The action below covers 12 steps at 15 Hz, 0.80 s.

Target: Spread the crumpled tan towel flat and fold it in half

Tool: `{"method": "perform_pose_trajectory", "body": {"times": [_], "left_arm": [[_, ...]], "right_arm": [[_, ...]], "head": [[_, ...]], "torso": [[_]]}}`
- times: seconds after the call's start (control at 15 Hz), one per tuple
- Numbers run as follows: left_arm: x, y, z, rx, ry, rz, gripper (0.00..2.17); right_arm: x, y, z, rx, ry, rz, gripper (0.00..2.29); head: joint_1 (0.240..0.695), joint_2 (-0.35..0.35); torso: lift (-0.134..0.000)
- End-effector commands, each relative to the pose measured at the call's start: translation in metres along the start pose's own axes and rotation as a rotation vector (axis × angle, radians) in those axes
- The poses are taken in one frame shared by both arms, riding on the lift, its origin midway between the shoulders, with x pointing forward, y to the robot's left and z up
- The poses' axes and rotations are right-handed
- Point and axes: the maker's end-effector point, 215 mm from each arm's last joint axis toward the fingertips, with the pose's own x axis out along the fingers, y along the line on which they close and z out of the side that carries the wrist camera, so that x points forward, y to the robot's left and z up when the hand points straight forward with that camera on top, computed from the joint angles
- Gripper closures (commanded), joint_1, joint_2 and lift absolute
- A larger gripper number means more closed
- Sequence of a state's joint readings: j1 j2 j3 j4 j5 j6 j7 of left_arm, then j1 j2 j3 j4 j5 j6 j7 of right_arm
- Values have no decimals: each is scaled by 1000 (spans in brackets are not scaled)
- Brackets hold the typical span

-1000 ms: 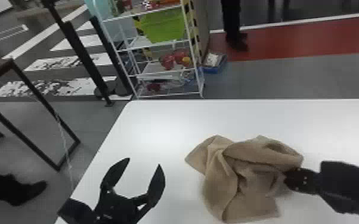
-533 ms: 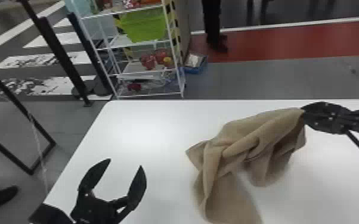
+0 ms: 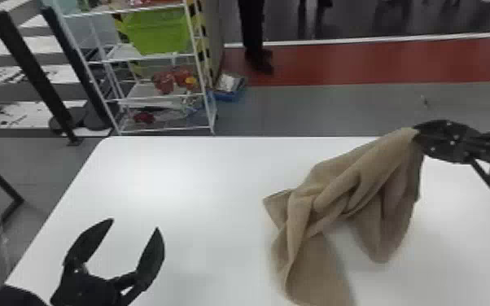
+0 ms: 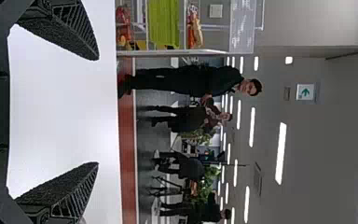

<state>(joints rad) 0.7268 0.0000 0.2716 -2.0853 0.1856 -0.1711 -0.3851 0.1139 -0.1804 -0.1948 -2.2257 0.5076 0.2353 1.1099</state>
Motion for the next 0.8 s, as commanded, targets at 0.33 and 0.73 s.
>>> {"method": "perform_pose_trajectory", "body": {"times": [0.33,0.73], "left_arm": [[6,-96,-45,-139,171,-245,80],[-2,-183,-54,-166,247,-345,80]], "right_arm": [[20,45,-57,-37,146,79,1048],[38,43,-24,-19,74,41,1048]], "head": [[695,29],[695,-64]], "torso": [[-123],[-123]]}}
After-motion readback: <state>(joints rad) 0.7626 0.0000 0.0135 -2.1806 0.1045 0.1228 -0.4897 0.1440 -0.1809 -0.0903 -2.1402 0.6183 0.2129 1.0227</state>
